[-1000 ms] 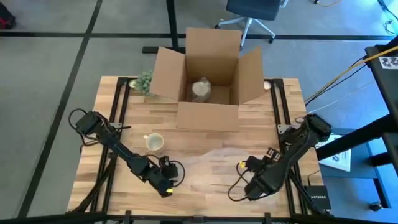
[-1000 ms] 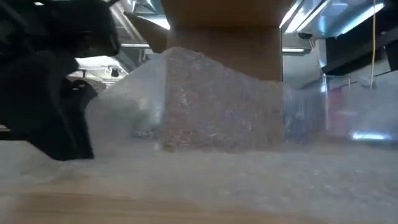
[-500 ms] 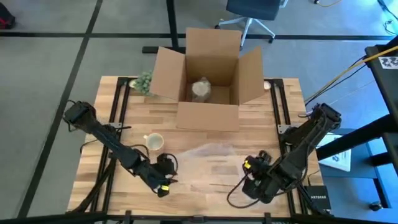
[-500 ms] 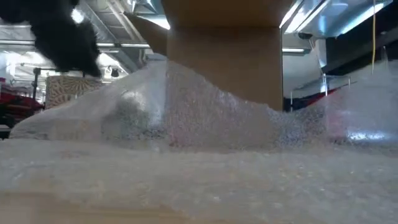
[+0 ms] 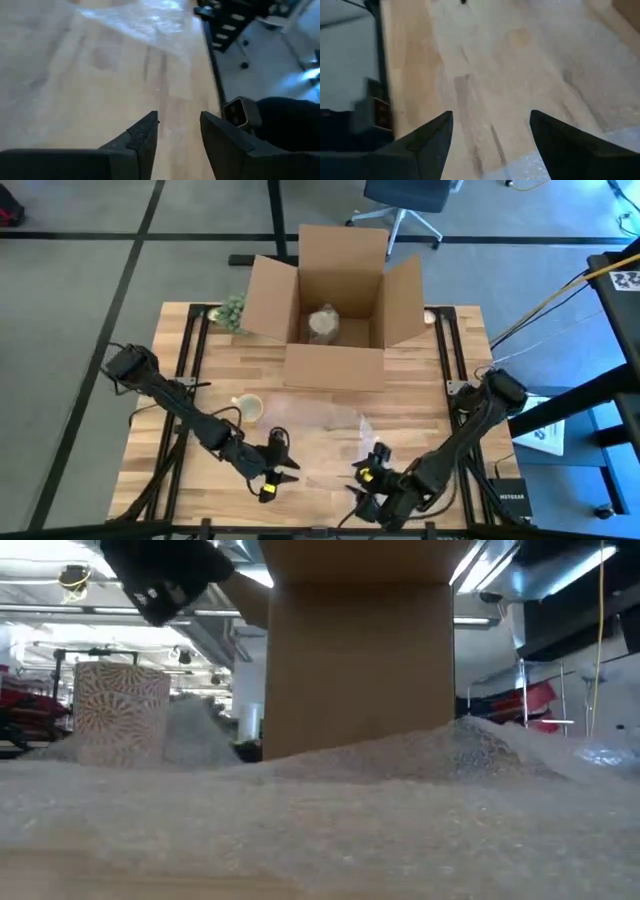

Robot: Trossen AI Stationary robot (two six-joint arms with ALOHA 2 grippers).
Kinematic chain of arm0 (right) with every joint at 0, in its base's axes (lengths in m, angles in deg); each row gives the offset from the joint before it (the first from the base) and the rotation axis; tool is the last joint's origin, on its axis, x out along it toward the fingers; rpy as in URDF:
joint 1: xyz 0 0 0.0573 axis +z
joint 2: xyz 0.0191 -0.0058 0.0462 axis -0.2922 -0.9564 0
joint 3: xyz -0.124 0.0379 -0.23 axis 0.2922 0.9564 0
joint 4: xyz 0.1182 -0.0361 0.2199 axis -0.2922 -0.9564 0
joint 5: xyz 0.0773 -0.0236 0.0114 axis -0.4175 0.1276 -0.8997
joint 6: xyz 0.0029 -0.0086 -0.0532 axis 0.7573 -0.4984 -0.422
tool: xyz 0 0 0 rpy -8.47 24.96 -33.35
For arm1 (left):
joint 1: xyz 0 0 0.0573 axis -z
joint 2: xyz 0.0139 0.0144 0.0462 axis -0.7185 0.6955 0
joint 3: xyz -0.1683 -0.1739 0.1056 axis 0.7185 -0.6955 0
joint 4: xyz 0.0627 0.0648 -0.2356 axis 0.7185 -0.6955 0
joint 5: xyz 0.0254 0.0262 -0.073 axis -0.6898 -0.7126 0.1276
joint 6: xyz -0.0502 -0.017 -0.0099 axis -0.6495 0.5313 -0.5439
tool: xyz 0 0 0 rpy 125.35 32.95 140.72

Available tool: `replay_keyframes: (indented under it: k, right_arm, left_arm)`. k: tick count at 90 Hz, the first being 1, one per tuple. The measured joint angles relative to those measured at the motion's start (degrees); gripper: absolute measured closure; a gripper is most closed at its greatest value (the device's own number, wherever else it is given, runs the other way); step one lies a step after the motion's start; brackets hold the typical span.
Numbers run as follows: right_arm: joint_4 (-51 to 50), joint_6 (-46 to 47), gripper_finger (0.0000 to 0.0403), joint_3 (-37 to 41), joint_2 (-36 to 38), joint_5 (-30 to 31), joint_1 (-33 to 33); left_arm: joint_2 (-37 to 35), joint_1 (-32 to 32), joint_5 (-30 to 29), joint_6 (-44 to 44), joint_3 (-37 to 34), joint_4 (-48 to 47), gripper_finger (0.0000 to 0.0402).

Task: Wrap mug
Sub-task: Prepare the bubble wrap on the table

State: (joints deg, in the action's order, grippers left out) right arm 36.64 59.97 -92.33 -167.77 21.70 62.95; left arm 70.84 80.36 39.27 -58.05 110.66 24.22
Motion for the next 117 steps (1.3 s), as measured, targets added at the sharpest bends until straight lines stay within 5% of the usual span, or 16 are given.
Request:
replay_keyframes:
  k: [28,46,62,71,117]
  right_arm:
    - [-1.2,0.8,0.0151,-0.9,-1.9,-0.9,-0.5]
    - [1.6,-9.0,0.0151,-3.3,-2.2,1.7,-3.9]
    - [-0.1,-14.9,0.0151,-3.2,-5.8,-15.7,-9.3]
    - [-6.4,-15.1,0.0151,-3.2,-6.4,-23.0,-10.8]
    - [-46.1,-13.6,0.0151,-2.3,-5.2,-32.2,-9.5]
  left_arm:
    - [5.9,-4.4,-5.2,-5.7,0.0,-13.6,0.0270]
    - [5.9,-4.6,-7.4,-5.7,-0.5,-14.4,0.0270]
    - [6.0,-4.4,-7.8,-6.9,-1.8,-15.0,0.0270]
    - [6.2,-3.9,-7.9,-8.2,-2.7,-15.1,0.0270]
    - [6.3,-3.2,-8.3,-8.8,-5.9,-13.4,0.0270]
